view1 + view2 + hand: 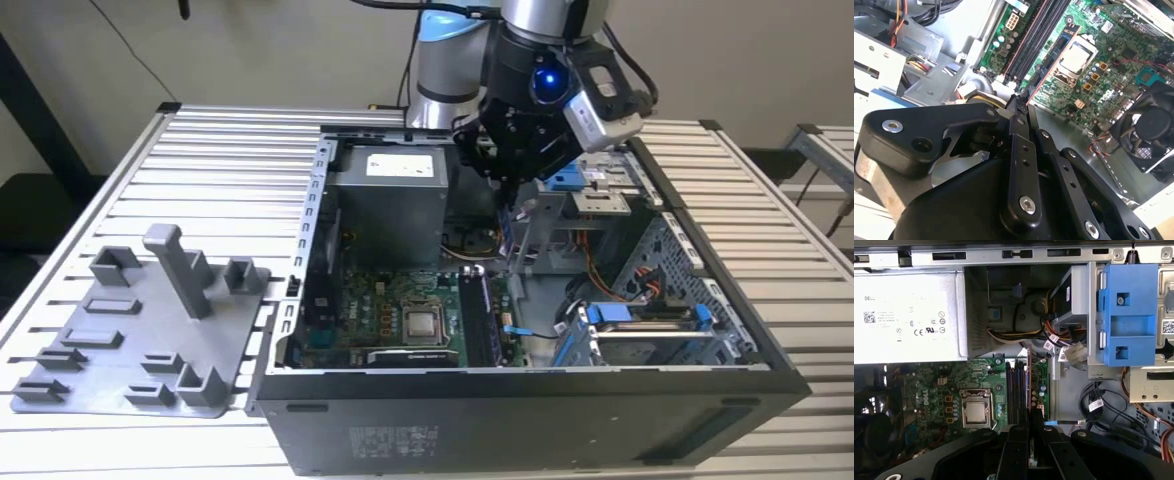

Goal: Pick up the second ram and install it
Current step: 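Insert the second ram into the second slot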

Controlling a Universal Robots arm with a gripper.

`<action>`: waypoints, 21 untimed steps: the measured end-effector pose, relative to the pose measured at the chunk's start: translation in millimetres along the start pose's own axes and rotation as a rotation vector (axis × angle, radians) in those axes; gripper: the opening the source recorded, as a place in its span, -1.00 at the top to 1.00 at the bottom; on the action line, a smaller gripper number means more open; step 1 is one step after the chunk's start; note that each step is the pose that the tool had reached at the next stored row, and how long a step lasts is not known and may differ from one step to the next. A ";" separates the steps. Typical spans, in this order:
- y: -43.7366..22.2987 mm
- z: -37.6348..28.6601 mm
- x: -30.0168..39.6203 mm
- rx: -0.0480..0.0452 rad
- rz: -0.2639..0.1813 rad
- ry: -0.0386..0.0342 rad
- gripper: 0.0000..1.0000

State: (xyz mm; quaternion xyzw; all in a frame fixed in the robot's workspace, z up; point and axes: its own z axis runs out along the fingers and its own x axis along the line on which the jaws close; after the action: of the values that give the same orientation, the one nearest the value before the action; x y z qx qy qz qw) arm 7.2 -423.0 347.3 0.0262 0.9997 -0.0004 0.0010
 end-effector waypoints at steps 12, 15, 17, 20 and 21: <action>0.0 7.2 0.0 0.0001 0.000 0.0000 0.73; 0.0 9.2 0.0 0.0002 0.000 0.0000 0.73; 0.0 10.5 0.0 0.0002 0.000 0.0000 0.73; 0.0 12.5 0.0 0.0002 0.000 0.0000 0.73; 0.0 13.1 0.0 0.0001 0.000 0.0001 0.73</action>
State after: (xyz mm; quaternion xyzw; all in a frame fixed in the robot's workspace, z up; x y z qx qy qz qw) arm 7.2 -423.1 334.2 0.0262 0.9997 -0.0005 0.0010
